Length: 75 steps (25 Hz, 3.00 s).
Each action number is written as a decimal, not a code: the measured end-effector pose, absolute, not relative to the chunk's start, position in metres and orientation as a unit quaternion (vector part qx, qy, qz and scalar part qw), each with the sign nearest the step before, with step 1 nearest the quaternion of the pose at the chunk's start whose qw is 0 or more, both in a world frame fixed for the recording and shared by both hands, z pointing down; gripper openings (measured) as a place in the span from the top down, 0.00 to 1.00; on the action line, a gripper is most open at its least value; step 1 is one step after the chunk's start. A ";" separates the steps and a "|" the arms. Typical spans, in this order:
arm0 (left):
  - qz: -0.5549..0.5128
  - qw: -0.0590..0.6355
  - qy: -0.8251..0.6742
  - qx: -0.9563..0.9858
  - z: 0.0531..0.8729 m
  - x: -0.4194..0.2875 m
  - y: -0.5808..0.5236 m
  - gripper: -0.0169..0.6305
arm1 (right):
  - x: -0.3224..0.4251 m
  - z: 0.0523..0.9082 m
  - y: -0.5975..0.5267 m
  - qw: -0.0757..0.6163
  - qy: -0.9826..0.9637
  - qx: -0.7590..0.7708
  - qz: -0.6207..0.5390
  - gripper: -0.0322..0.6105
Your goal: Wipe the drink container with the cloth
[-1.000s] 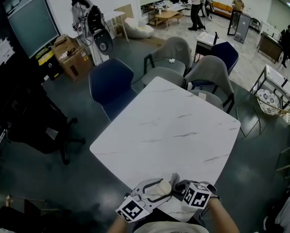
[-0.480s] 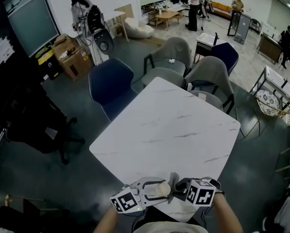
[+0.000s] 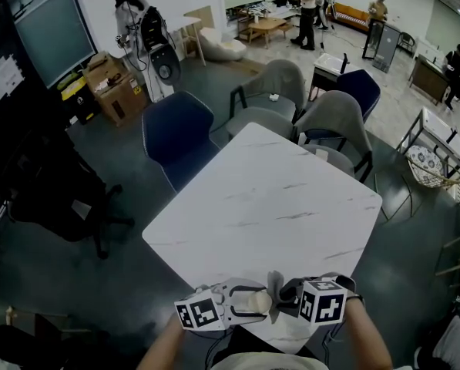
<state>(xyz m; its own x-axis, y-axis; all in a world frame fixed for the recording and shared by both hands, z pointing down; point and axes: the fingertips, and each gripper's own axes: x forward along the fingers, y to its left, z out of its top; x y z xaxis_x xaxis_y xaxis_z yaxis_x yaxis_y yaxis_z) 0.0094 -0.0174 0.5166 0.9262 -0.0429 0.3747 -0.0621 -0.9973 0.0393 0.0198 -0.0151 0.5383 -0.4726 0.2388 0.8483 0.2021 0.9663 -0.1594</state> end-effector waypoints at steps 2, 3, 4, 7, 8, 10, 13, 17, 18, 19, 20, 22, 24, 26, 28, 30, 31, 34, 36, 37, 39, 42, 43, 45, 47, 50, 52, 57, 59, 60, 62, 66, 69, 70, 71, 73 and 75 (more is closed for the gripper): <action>0.195 0.025 -0.019 0.980 0.517 0.010 -0.017 0.54 | 0.020 0.536 -0.016 0.504 -0.853 -0.137 0.008 0.88; 0.196 0.024 -0.017 0.980 0.517 0.010 -0.017 0.54 | 0.020 0.536 -0.017 0.507 -0.850 -0.142 0.003 0.88; 0.197 0.024 -0.015 0.980 0.517 0.010 -0.016 0.54 | 0.019 0.537 -0.017 0.512 -0.847 -0.146 -0.001 0.88; 0.197 0.023 -0.012 0.980 0.517 0.010 -0.016 0.54 | 0.019 0.542 -0.020 0.525 -0.837 -0.152 -0.010 0.88; 0.197 0.023 -0.012 0.980 0.516 0.010 -0.016 0.54 | 0.019 0.544 -0.020 0.529 -0.834 -0.153 -0.012 0.88; 0.196 0.022 -0.012 0.980 0.516 0.010 -0.016 0.54 | 0.018 0.548 -0.020 0.537 -0.829 -0.154 -0.017 0.88; 0.194 0.022 -0.014 0.981 0.516 0.009 -0.016 0.54 | 0.018 0.555 -0.020 0.542 -0.825 -0.157 -0.018 0.88; 0.193 0.021 -0.015 0.981 0.515 0.010 -0.016 0.54 | 0.018 0.565 -0.019 0.546 -0.822 -0.159 -0.013 0.88; 0.192 0.021 -0.016 0.981 0.515 0.010 -0.016 0.54 | 0.019 0.568 -0.018 0.547 -0.822 -0.160 -0.011 0.88; 0.191 0.020 -0.017 0.981 0.515 0.009 -0.016 0.54 | 0.019 0.572 -0.018 0.548 -0.821 -0.160 -0.007 0.88; 0.190 0.020 -0.018 0.981 0.515 0.009 -0.016 0.54 | 0.019 0.576 -0.017 0.548 -0.821 -0.161 -0.002 0.88; 0.189 0.020 -0.020 0.982 0.515 0.009 -0.016 0.54 | 0.019 0.584 -0.016 0.549 -0.821 -0.160 0.006 0.88; 0.189 0.021 -0.021 0.982 0.515 0.009 -0.016 0.54 | 0.019 0.593 -0.015 0.549 -0.821 -0.156 0.014 0.88; 0.189 0.021 -0.021 0.982 0.515 0.009 -0.016 0.54 | 0.019 0.602 -0.014 0.548 -0.823 -0.150 0.024 0.88; 0.188 0.020 -0.023 0.982 0.515 0.009 -0.016 0.54 | 0.019 0.611 -0.012 0.548 -0.824 -0.144 0.034 0.88; 0.188 0.019 -0.028 0.982 0.516 0.009 -0.016 0.54 | 0.018 0.618 -0.010 0.547 -0.825 -0.138 0.042 0.88; 0.186 0.019 -0.032 0.982 0.516 0.009 -0.016 0.54 | 0.018 0.622 -0.009 0.546 -0.826 -0.134 0.046 0.88; 0.180 0.025 -0.049 0.982 0.516 0.009 -0.017 0.54 | 0.019 0.633 -0.008 0.542 -0.829 -0.122 0.059 0.88; 0.175 0.030 -0.062 0.982 0.515 0.010 -0.018 0.54 | 0.019 0.640 -0.007 0.540 -0.831 -0.114 0.070 0.88; 0.173 0.032 -0.069 0.982 0.515 0.010 -0.018 0.54 | 0.019 0.643 -0.006 0.538 -0.832 -0.110 0.075 0.88; 0.170 0.033 -0.084 0.981 0.515 0.010 -0.019 0.54 | 0.018 0.649 -0.004 0.537 -0.834 -0.102 0.080 0.88; 0.189 0.026 -0.111 0.975 0.526 0.007 -0.018 0.54 | 0.018 0.657 0.000 0.539 -0.833 -0.093 0.080 0.88; 0.199 0.025 -0.121 0.972 0.532 0.006 -0.017 0.54 | 0.018 0.659 0.001 0.540 -0.833 -0.090 0.081 0.88; 0.202 0.029 -0.144 0.968 0.535 0.004 -0.016 0.54 | 0.017 0.662 0.004 0.540 -0.833 -0.084 0.083 0.88; 0.184 0.039 -0.172 0.967 0.529 0.005 -0.019 0.54 | 0.016 0.664 0.005 0.538 -0.835 -0.078 0.087 0.88; 0.170 0.050 -0.230 0.957 0.522 0.005 -0.025 0.54 | 0.017 0.666 0.006 0.534 -0.837 -0.073 0.095 0.88; 0.170 0.063 -0.280 0.943 0.523 0.001 -0.026 0.54 | 0.017 0.667 0.008 0.532 -0.838 -0.074 0.098 0.88; 0.149 0.085 -0.355 0.919 0.522 -0.002 -0.025 0.54 | 0.016 0.665 0.011 0.532 -0.838 -0.075 0.093 0.88; 0.153 0.085 -0.369 0.913 0.521 -0.003 -0.026 0.54 | 0.016 0.664 0.011 0.532 -0.838 -0.075 0.092 0.88; 0.157 0.083 -0.374 0.910 0.521 -0.003 -0.026 0.54 | 0.016 0.663 0.011 0.532 -0.838 -0.076 0.092 0.88; 0.162 0.081 -0.379 0.908 0.521 -0.003 -0.026 0.54 | 0.017 0.663 0.011 0.533 -0.838 -0.076 0.091 0.88; 0.159 0.078 -0.361 0.916 0.522 -0.003 -0.024 0.54 | 0.016 0.662 0.012 0.532 -0.839 -0.077 0.089 0.88; 0.159 0.067 -0.321 0.931 0.522 -0.002 -0.020 0.54 | 0.017 0.662 0.015 0.534 -0.837 -0.084 0.088 0.88; 0.160 0.064 -0.302 0.938 0.523 -0.001 -0.018 0.54 | 0.017 0.661 0.016 0.534 -0.836 -0.087 0.088 0.88; 0.162 0.061 -0.283 0.943 0.523 -0.001 -0.016 0.54 | 0.017 0.660 0.017 0.534 -0.836 -0.090 0.088 0.88; 0.166 0.057 -0.243 0.954 0.523 0.000 -0.013 0.54 | 0.018 0.656 0.019 0.532 -0.837 -0.097 0.088 0.88; 0.171 0.052 -0.204 0.962 0.522 0.001 -0.012 0.54 | 0.020 0.652 0.019 0.531 -0.837 -0.102 0.088 0.88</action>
<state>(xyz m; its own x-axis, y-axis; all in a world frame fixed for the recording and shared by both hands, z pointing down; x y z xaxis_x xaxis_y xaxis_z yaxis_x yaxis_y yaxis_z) 0.0014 -0.0116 0.5224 0.8579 -0.3754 0.3508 -0.4113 -0.9110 0.0311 0.0199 0.0193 0.6524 -0.4160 0.2642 0.8701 0.0770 0.9637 -0.2557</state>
